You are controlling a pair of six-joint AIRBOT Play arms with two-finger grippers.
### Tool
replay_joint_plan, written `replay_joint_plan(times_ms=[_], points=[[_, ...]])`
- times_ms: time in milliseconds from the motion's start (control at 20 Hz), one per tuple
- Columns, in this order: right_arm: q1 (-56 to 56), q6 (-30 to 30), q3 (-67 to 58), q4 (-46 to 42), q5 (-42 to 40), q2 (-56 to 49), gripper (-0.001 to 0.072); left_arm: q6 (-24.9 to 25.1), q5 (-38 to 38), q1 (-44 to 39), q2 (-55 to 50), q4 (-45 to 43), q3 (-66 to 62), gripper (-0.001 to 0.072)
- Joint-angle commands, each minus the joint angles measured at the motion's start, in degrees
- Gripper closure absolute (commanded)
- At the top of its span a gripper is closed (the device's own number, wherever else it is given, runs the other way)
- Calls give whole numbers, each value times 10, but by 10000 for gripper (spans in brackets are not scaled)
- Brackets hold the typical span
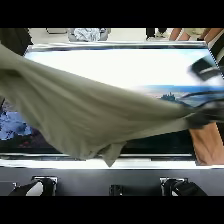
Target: Fold the shirts.
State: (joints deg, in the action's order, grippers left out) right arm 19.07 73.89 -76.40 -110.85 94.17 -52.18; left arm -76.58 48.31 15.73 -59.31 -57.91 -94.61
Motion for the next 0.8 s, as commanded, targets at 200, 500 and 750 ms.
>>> replay_joint_plan(times_ms=[200,500,750], points=[[-72,79,110,154,-321,-277,672,50,-88,-70,-287,15,31,680],[-188,43,99,368,-463,-359,672,50,-31,-100,-379,35,31,679],[-217,-45,46,361,-385,-341,147,22,83,-90,-372,9,-11,122]])
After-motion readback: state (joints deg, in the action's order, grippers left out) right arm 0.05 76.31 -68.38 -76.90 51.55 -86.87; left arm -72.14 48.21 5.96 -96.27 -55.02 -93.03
